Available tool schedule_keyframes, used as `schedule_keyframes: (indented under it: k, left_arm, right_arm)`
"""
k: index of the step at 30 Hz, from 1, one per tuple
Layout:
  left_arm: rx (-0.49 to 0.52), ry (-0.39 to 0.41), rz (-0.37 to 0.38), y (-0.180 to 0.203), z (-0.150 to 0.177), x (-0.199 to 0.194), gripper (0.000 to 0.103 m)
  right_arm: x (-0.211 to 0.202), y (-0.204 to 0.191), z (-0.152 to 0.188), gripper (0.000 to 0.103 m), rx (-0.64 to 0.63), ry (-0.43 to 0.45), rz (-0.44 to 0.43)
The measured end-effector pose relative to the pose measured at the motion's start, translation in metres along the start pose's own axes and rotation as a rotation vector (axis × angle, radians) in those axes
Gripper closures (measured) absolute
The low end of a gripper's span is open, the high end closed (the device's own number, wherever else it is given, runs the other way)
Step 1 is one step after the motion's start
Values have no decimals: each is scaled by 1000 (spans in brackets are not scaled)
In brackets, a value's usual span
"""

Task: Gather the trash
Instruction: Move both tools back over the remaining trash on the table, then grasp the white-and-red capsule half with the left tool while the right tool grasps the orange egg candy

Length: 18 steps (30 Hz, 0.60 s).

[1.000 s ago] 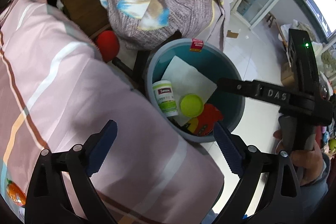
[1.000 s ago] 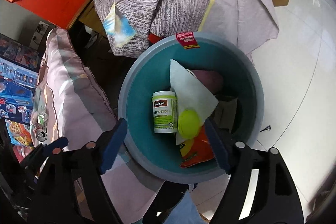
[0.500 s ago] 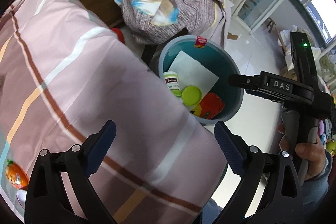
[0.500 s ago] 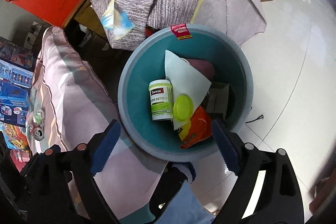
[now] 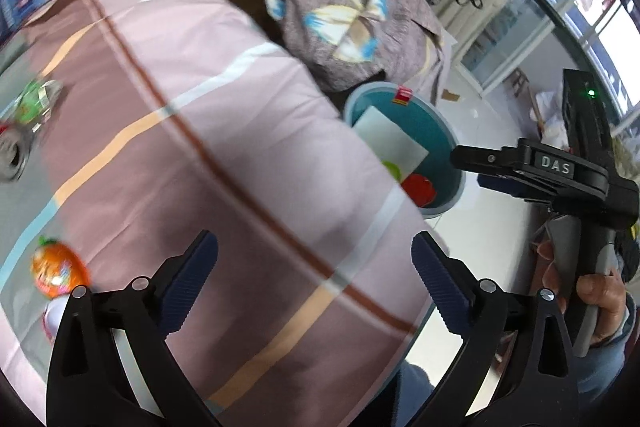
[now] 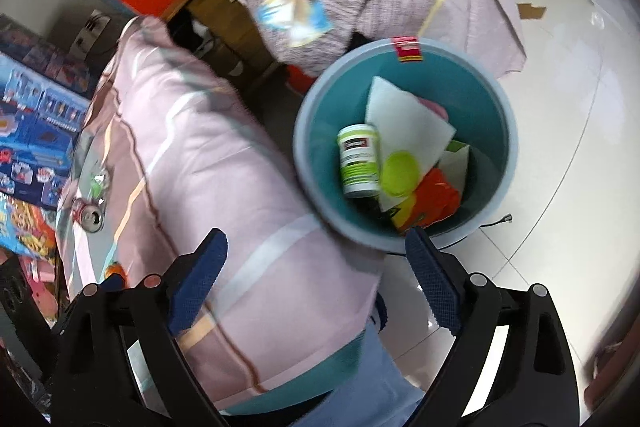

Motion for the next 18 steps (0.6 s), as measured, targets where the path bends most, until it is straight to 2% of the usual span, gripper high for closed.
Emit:
schedule_keyframes:
  k: [3, 10, 18]
  left_arm:
    - [-38, 18, -1, -20, 9, -13, 5]
    - [-127, 68, -70, -81, 35, -47, 5]
    - [-312, 89, -119, -164, 78, -72, 5]
  right_arm:
    - [-1, -21, 8, 16, -30, -6, -1]
    - [15, -77, 39, 16, -128, -64, -16]
    - [48, -134, 86, 16, -222, -169, -46]
Point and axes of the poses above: each gripper's, at about its wrist camera, not at the fingertips, and x roughly the way its jaws point, y to its right, z to its underside, the point moved 10 cm from there along x, roughly the way its jaws point
